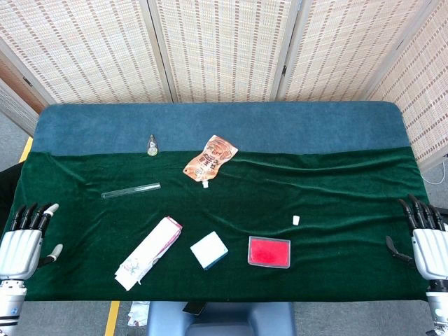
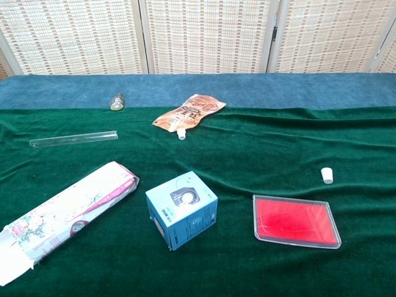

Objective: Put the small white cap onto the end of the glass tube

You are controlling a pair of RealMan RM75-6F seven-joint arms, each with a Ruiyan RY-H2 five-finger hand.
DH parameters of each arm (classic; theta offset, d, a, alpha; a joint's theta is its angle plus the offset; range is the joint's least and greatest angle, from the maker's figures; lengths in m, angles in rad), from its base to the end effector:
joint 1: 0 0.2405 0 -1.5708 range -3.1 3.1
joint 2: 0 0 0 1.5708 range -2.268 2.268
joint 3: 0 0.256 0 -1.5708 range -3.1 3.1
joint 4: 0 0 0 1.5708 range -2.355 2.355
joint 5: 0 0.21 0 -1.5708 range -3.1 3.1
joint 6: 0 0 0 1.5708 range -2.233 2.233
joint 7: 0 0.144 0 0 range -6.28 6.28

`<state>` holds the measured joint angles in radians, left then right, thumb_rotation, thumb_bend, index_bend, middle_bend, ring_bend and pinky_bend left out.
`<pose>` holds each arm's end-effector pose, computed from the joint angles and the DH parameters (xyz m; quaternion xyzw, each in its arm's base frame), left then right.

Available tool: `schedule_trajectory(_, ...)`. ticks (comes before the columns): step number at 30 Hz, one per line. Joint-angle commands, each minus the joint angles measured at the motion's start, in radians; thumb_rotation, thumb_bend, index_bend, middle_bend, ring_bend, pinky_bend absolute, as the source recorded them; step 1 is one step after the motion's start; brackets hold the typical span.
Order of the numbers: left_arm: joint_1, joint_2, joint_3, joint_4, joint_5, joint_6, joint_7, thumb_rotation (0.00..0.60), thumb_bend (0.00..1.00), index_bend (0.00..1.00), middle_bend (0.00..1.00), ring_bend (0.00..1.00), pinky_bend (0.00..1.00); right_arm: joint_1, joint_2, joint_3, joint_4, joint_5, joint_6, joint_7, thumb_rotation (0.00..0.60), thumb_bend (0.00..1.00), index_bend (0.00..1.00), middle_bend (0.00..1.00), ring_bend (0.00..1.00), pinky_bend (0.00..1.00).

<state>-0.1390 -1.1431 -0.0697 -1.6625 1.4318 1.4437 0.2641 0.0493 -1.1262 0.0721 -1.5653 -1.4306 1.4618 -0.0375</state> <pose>-0.2977 0.2002 0.1472 -0.6263 -0.3371 -0.3304 0.6204 -0.3345 -0.1743 0.1659 0.5775 -0.3912 0.3450 0.6280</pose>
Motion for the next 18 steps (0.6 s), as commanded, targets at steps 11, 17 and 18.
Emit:
schedule_trajectory(11, 0.004, -0.003, 0.004, -0.005, 0.003, 0.01, 0.005, 0.6, 0.29, 0.15, 0.14, 0.08, 0.0, 0.01, 0.003, 0.002, 0.003, -0.002, -0.017, 0.013, 0.443, 0.45, 0.0, 0.02, 0.08, 0.05)
schedule_trajectory(17, 0.006, -0.004, 0.005, -0.004, 0.008, 0.018, 0.002, 0.6, 0.3, 0.16, 0.14, 0.08, 0.0, 0.023, 0.002, 0.005, 0.005, -0.003, -0.034, 0.013, 0.444, 0.45, 0.0, 0.07, 0.15, 0.05)
schedule_trajectory(18, 0.006, -0.005, 0.006, -0.003, 0.008, 0.018, 0.002, 0.6, 0.29, 0.16, 0.14, 0.08, 0.0, 0.029, 0.002, 0.006, 0.004, -0.004, -0.041, 0.012, 0.443, 0.45, 0.0, 0.09, 0.18, 0.05)
